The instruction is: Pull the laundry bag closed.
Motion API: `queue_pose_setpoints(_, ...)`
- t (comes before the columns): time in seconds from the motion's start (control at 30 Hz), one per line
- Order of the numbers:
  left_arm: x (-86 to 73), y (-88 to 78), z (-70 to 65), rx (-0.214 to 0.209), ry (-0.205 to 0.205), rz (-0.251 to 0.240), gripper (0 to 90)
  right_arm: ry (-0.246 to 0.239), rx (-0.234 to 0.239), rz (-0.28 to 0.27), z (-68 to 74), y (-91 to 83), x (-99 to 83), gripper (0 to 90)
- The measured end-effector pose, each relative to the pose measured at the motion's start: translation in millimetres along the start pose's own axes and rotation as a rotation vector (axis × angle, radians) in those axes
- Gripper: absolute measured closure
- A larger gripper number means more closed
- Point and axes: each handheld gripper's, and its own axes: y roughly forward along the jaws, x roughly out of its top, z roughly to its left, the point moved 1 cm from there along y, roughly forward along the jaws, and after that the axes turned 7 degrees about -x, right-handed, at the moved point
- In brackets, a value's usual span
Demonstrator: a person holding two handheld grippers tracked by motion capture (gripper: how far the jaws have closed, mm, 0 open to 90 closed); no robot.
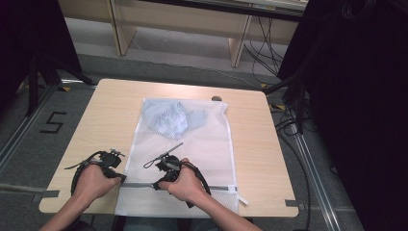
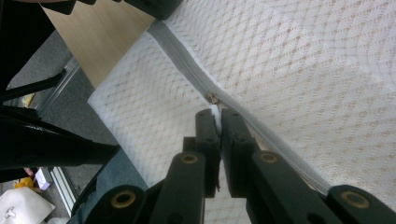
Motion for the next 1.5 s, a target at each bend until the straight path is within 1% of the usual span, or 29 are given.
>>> queue_pose_setpoints(0.13,-0.1,-0.1,0.2,-0.002,-0.001,-0.001,89.9,0.003,0.001,-0.009,-0.1,-1.6,-0.5,87.0)
queue_pose_setpoints(0.17,-0.1,-0.2,0.3,-0.002,-0.001,0.0,89.9,0.004,-0.021,-0.012,1.2,-3.1,-0.7,87.0)
queue_pose_setpoints(0.2,0.0,-0.2,0.3,-0.002,-0.001,0.001,89.9,0.004,-0.021,-0.012,1.2,-3.1,-0.7,87.0)
queue_pose_setpoints(0.23,0.0,-0.2,0.4,-0.003,0.0,0.001,89.9,0.014,0.005,-0.012,0.7,-2.5,-1.5,87.0)
queue_pose_setpoints(0.27,0.0,-0.2,0.3,-0.002,0.0,0.002,89.9,0.007,-0.028,-0.006,0.0,-3.9,-2.1,87.0)
queue_pose_setpoints(0.3,0.0,-0.1,0.2,-0.002,-0.001,0.001,89.9,0.016,-0.003,-0.003,-1.4,-4.4,-2.9,87.0)
queue_pose_setpoints(0.33,0.0,-0.2,0.3,-0.002,-0.002,0.001,89.9,0.003,-0.018,-0.001,-3.2,-4.9,-3.5,87.0)
queue_pose_setpoints(0.37,0.0,-0.2,0.3,-0.002,-0.002,0.001,89.9,0.003,-0.018,-0.001,-3.2,-4.9,-3.5,87.0)
queue_pose_setpoints(0.4,0.0,-0.2,0.3,-0.002,-0.001,0.002,89.9,-0.008,-0.009,-0.013,-5.1,-3.7,-4.3,87.0)
queue_pose_setpoints(0.43,-0.1,-0.1,0.2,-0.002,-0.002,0.0,89.9,0.017,-0.001,-0.006,-3.8,-4.9,-4.8,87.0)
queue_pose_setpoints(0.47,-0.1,0.0,0.1,0.0,0.0,-0.002,89.9,0.015,-0.023,0.001,-3.4,-6.0,-5.3,87.0)
queue_pose_setpoints(0.5,-0.1,-0.1,0.2,-0.001,-0.001,0.0,89.9,0.004,-0.017,0.005,-5.1,-6.5,-5.8,87.0)
queue_pose_setpoints(0.6,0.0,-0.2,0.3,-0.002,-0.003,0.001,89.9,0.005,-0.03,0.002,-6.7,-8.9,-7.0,87.0)
queue_pose_setpoints(0.63,-0.1,-0.2,0.2,-0.002,-0.005,0.0,89.9,0.012,-0.016,0.0,-6.8,-9.3,-7.3,87.0)
queue_pose_setpoints(0.67,-0.1,-0.2,0.3,-0.002,-0.004,0.001,89.9,0.002,-0.041,-0.016,-6.6,-9.6,-7.8,87.0)
queue_pose_setpoints(0.7,-0.1,-0.2,0.2,-0.001,-0.004,0.0,89.9,0.014,-0.025,-0.019,-5.3,-9.5,-8.0,86.9)
queue_pose_setpoints(0.73,-0.1,-0.2,0.2,-0.001,-0.004,0.0,89.9,0.014,-0.025,-0.019,-5.3,-9.5,-8.0,86.9)
queue_pose_setpoints(0.77,-0.1,-0.2,0.3,-0.002,-0.003,0.0,89.9,0.006,-0.049,-0.013,-5.4,-10.4,-8.3,87.0)
queue_pose_setpoints(0.8,-0.1,-0.2,0.3,-0.002,-0.004,-0.001,89.9,0.006,-0.042,-0.015,-5.0,-10.6,-8.6,86.9)
queue_pose_setpoints(0.83,-0.1,-0.2,0.3,-0.002,-0.004,-0.001,89.9,0.007,-0.053,-0.008,-5.5,-11.2,-9.4,87.0)
queue_pose_setpoints(0.87,-0.1,-0.2,0.3,-0.002,-0.004,-0.001,89.9,-0.005,-0.053,-0.016,-6.4,-11.1,-9.8,87.0)
queue_pose_setpoints(0.9,-0.1,-0.2,0.3,-0.002,-0.004,-0.001,89.9,0.022,-0.043,-0.001,-4.6,-12.3,-10.2,86.9)
queue_pose_setpoints(0.93,-0.1,-0.2,0.3,-0.002,-0.004,-0.001,89.9,0.022,-0.043,-0.001,-4.6,-12.3,-10.2,86.9)
queue_pose_setpoints(0.97,-0.2,-0.2,0.3,-0.002,-0.004,0.0,90.0,0.003,-0.046,-0.012,-6.0,-12.2,-11.7,87.0)
queue_pose_setpoints(1.27,-0.1,-0.2,0.3,-0.002,-0.003,0.0,89.9,0.009,-0.051,-0.02,-9.4,-15.4,-14.7,87.0)
queue_pose_setpoints(1.3,-0.2,-0.2,0.2,-0.001,-0.004,-0.001,89.9,0.017,-0.052,-0.02,-9.1,-16.3,-15.0,87.0)
queue_pose_setpoints(1.43,-0.1,-0.2,0.3,-0.001,-0.003,0.0,89.9,0.008,-0.053,-0.025,-10.5,-16.9,-15.1,87.0)
queue_pose_setpoints(1.47,-0.2,-0.2,0.3,-0.002,-0.004,-0.001,89.9,0.03,-0.054,-0.005,-9.7,-18.2,-15.7,86.9)
queue_pose_setpoints(1.5,-0.2,-0.2,0.3,-0.002,-0.004,-0.001,89.9,0.03,-0.054,-0.005,-9.7,-18.2,-15.7,86.9)
